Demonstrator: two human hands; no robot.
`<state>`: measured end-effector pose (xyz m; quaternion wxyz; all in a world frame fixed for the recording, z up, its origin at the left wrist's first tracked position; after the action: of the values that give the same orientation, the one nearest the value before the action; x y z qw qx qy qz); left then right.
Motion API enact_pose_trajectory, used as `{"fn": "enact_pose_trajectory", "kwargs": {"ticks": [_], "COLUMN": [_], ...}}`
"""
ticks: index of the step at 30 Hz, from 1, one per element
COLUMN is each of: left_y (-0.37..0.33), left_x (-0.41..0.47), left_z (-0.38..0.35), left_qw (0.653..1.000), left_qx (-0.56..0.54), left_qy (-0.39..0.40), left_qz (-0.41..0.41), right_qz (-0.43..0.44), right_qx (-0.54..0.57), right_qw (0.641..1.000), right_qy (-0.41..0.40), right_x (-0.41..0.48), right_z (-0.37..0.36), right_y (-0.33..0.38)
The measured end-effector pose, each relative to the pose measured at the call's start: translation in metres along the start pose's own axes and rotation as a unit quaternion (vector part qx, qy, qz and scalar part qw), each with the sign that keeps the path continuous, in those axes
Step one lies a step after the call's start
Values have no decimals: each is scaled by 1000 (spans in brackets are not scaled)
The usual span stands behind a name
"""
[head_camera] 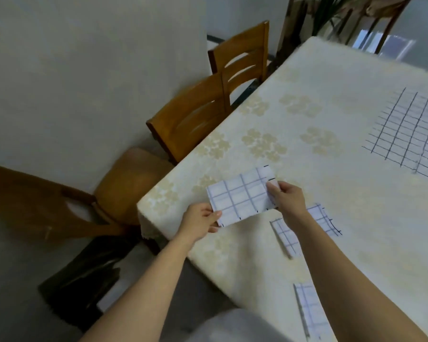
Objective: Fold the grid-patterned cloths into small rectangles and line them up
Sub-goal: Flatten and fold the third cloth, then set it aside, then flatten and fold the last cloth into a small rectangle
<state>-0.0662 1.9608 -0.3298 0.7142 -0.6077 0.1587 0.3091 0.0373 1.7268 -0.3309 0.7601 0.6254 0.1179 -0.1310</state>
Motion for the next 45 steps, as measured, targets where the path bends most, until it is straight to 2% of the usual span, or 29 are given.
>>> {"fn": "enact_pose_trajectory", "kwargs": {"ticks": [7,10,14,19,27,29,31,32,34,36,38,40,42,45], "left_y": [4,10,15,19,22,17,7,0,-17,-26,-24,-17,-6,-1], "left_x": [75,89,96,97,96,95,90,88,82,87,100,114,125,126], "left_z": [-47,-61,-63,-58,-49,-49,-47,-45,-48,-65,-89,-104,-108,-103], "left_qw": [998,997,994,993,981,975,966,956,921,894,875,844,814,810], "left_qx": [13,45,101,104,184,216,256,282,323,358,420,495,548,555], "left_qy": [17,31,8,-2,4,2,-37,-71,-107,-61,34,91,118,128], "left_qz": [52,59,51,61,54,52,16,-41,-191,-263,-237,-183,-153,-139], "right_qz": [-23,-42,-58,-35,8,59,144,187,262,306,300,271,261,245], "right_qx": [-71,-96,-149,-170,-209,-307,-418,-429,-411,-403,-424,-462,-508,-542], "right_qw": [997,994,987,985,977,948,893,879,872,862,846,824,792,778], "right_qy": [-1,-11,2,-21,-30,-53,-86,-91,-50,30,119,187,216,201], "right_x": [62,68,68,62,64,63,62,62,61,61,64,67,70,78], "right_z": [17,21,22,17,2,-1,-2,-6,-20,-43,-61,-67,-63,-51], "right_y": [-11,-25,-46,-50,-58,-59,-52,-45,-31,-26,-33,-49,-68,-79]}}
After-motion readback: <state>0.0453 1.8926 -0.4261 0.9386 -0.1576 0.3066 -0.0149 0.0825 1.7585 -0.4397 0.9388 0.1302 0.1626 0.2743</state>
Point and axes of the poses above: each hand's wrist, its own x-axis towards the middle knuckle, its own z-axis out of the back of the hand, y = z × x, the point moved 4 cm from there along x, towards the middle knuckle, and after that the axes turned 4 degrees about z, right-handed, at the moved point
